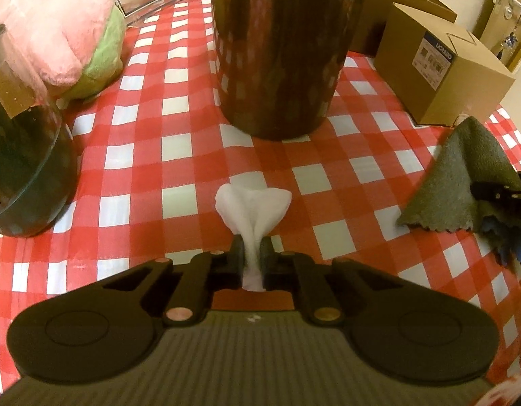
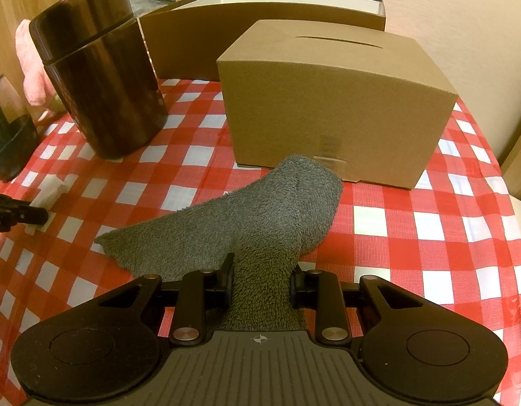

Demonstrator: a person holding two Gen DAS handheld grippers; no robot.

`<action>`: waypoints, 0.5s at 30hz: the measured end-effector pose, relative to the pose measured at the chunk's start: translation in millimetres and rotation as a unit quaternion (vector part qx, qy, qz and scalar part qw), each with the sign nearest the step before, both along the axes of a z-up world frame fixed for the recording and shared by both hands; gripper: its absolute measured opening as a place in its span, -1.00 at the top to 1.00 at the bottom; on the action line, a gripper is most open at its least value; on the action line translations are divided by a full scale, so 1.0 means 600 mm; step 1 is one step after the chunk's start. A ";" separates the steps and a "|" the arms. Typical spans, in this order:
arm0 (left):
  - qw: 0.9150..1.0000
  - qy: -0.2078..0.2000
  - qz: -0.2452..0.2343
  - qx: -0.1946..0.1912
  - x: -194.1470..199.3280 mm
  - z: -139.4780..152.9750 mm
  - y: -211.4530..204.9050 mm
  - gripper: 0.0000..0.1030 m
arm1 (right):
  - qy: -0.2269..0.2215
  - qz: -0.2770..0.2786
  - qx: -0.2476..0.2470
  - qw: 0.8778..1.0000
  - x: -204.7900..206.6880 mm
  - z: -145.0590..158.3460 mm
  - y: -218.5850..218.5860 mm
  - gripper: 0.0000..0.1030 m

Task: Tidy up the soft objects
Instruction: 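Grasp the grey felt cloth with the right tool while the left tool grasps the white tissue, then lift the grey cloth and tissue and carry both tools over the white box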

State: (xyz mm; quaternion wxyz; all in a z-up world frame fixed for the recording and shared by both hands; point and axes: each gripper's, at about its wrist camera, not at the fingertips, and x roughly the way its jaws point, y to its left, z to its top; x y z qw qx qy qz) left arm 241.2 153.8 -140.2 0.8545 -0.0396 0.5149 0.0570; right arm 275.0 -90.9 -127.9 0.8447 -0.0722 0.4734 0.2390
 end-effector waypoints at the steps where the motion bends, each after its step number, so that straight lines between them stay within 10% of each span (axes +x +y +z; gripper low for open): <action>1: 1.000 0.001 0.001 0.000 0.000 0.000 -0.001 0.84 | 0.000 0.000 0.001 1.000 0.000 0.000 0.000 0.45; 15: 1.000 0.010 -0.003 -0.015 -0.015 0.011 -0.041 0.85 | 0.005 0.016 0.005 1.000 -0.011 0.011 -0.002 0.52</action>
